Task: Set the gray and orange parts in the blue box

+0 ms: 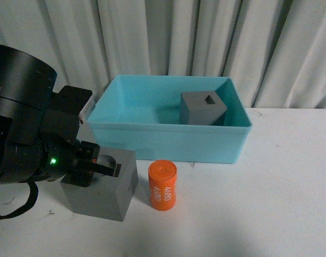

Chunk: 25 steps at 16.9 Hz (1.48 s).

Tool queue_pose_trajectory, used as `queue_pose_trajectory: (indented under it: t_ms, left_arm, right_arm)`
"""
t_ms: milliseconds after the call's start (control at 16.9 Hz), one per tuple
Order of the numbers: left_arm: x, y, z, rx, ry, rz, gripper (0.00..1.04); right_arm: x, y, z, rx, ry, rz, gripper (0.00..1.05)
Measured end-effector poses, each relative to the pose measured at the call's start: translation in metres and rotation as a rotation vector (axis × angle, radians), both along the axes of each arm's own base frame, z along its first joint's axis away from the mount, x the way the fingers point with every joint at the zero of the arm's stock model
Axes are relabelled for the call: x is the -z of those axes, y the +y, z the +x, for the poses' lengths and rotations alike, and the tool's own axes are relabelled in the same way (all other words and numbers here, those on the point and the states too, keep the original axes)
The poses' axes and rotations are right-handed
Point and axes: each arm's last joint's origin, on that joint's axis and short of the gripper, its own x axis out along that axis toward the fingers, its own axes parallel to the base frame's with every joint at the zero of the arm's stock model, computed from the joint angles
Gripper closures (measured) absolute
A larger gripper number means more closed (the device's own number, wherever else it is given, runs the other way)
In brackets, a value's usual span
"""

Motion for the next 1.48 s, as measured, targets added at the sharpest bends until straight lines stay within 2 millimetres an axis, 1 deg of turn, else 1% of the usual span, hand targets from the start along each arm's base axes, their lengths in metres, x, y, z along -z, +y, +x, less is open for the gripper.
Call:
queue_pose_trajectory:
  t_ms: [59,177,236,295,354,472,531,590,649,708,826,885,1003,1062,1240,1299,1358,1476]
  left_arm:
    - [-0.008,0.0,-0.004,0.004,0.008,-0.013,0.84]
    - [-0.018,0.004,-0.009,-0.013,0.031,-0.031,0.86]
    - [-0.031,0.005,-0.013,-0.021,0.041,-0.054,0.86]
    - [-0.055,0.006,-0.014,-0.021,0.014,-0.094,0.86]
    - [-0.098,0.004,-0.008,-0.009,-0.085,-0.146,0.86]
    - [-0.159,-0.001,0.003,0.011,-0.243,-0.212,0.86]
    - [-0.181,-0.008,0.009,0.028,-0.29,-0.234,0.86]
    - [-0.194,-0.019,0.023,0.055,-0.318,-0.253,0.86]
    - [-0.195,-0.029,0.037,0.059,-0.326,-0.251,0.86]
    - [-0.188,-0.037,0.054,0.062,-0.318,-0.245,0.86]
    - [-0.159,-0.05,0.09,0.032,-0.262,-0.215,0.86]
    - [-0.137,-0.052,0.109,0.016,-0.247,-0.182,0.86]
    - [-0.113,-0.048,0.125,-0.013,-0.208,-0.138,0.86]
    - [-0.099,-0.044,0.133,-0.029,-0.203,-0.108,0.86]
    - [-0.089,-0.038,0.137,-0.047,-0.181,-0.093,0.86]
    - [-0.08,-0.032,0.141,-0.061,-0.165,-0.077,0.86]
    - [-0.075,-0.028,0.142,-0.075,-0.156,-0.068,0.86]
    - [-0.073,-0.023,0.145,-0.09,-0.163,-0.065,0.86]
  right_arm:
    - [0.0,0.0,0.0,0.0,0.0,0.0,0.06]
    - [0.0,0.0,0.0,0.0,0.0,0.0,0.06]
    - [0.0,0.0,0.0,0.0,0.0,0.0,0.06]
    - [0.0,0.0,0.0,0.0,0.0,0.0,0.06]
    - [0.0,0.0,0.0,0.0,0.0,0.0,0.06]
    - [0.0,0.0,0.0,0.0,0.0,0.0,0.06]
    - [0.0,0.0,0.0,0.0,0.0,0.0,0.06]
    - [0.0,0.0,0.0,0.0,0.0,0.0,0.06]
    - [0.0,0.0,0.0,0.0,0.0,0.0,0.06]
    - [0.0,0.0,0.0,0.0,0.0,0.0,0.06]
    - [0.0,0.0,0.0,0.0,0.0,0.0,0.06]
    - [0.0,0.0,0.0,0.0,0.0,0.0,0.06]
    - [0.0,0.0,0.0,0.0,0.0,0.0,0.06]
    - [0.0,0.0,0.0,0.0,0.0,0.0,0.06]
    - [0.0,0.0,0.0,0.0,0.0,0.0,0.06]
    - [0.0,0.0,0.0,0.0,0.0,0.0,0.06]
    - [0.0,0.0,0.0,0.0,0.0,0.0,0.06]
    - [0.0,0.0,0.0,0.0,0.0,0.0,0.06]
